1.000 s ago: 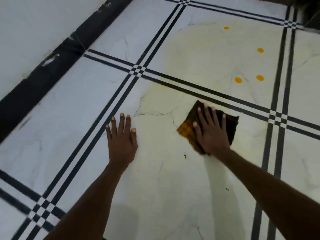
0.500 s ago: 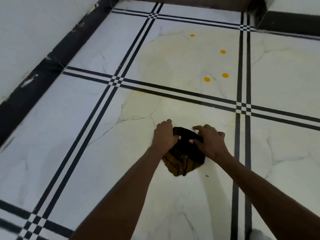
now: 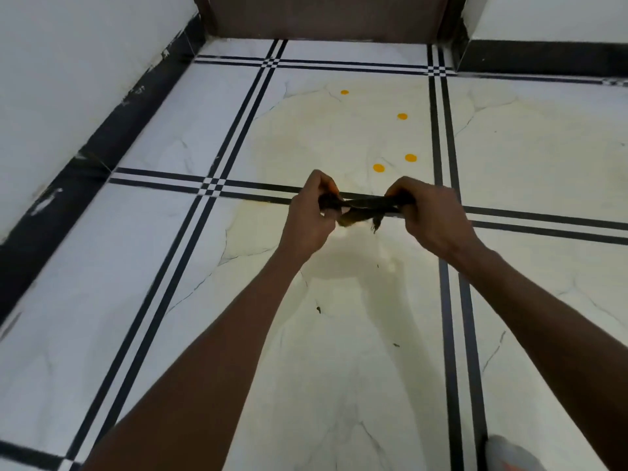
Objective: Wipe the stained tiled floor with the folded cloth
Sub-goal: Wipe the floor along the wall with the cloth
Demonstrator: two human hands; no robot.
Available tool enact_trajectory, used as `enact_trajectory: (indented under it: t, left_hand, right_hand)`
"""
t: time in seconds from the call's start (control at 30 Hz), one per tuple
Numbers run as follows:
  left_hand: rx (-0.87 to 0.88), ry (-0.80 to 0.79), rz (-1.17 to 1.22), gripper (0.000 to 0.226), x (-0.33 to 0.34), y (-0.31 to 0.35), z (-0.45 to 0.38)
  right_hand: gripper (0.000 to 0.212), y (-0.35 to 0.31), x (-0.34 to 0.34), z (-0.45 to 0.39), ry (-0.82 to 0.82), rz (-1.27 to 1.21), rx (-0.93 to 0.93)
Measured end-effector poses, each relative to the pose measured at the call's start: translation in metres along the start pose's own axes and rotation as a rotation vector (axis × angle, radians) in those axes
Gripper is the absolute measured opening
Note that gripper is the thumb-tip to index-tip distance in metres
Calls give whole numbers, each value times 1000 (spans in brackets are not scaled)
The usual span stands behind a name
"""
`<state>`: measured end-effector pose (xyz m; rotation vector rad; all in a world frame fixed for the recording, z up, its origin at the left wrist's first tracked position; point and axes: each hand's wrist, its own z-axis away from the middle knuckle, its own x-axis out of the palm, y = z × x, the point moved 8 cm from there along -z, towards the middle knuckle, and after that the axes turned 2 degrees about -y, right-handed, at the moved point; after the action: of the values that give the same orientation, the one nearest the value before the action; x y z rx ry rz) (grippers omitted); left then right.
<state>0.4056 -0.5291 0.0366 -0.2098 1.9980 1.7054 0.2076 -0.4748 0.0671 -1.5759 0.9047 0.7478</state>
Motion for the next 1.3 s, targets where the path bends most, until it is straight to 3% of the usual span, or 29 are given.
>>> enact_trajectory:
  t: [0.07,0.1,0.23,0.27,0.4,0.53,0.7,0.87,1.03,1.2,1.3]
  left_hand:
    - [70,-29,-78,34,2,-1,12]
    - [66,-67,-144,37,7,-9,21]
    - [-59,-277,-296,45,27,-72,54]
    - [-71,-276,-298,45,26,-85,60]
    - [-139,-145,-415,40,1,-124,66]
    - [-173,-126,-506,35,-16,-145,56]
    - [-190,-122,-560,34,-23,-133,37]
    - [-342,-118,-610,49,-44,-144,30]
    - [-322,112,-701,55,-84,-191,9]
    - [-359,145,-664,68,-90,-229,7]
    - [-340,197,-623,69,-86,-233,13]
  right_hand:
    - [27,-10,-5,11,1,113,-70]
    - [25,-9,4,18,-77,177,-83]
    - [17,19,74,51,-607,248,27]
    - [23,22,85,54,-616,214,27]
    - [28,28,112,35,-322,109,-24]
    - [58,48,164,21,-453,199,24]
    - [72,60,176,24,-382,155,-5]
    - [70,68,179,20,-406,169,46]
    - [66,68,207,-58,-308,285,-19]
    - [71,5,264,-158,-337,315,-138]
    - [72,-54,297,-167,-428,285,-267]
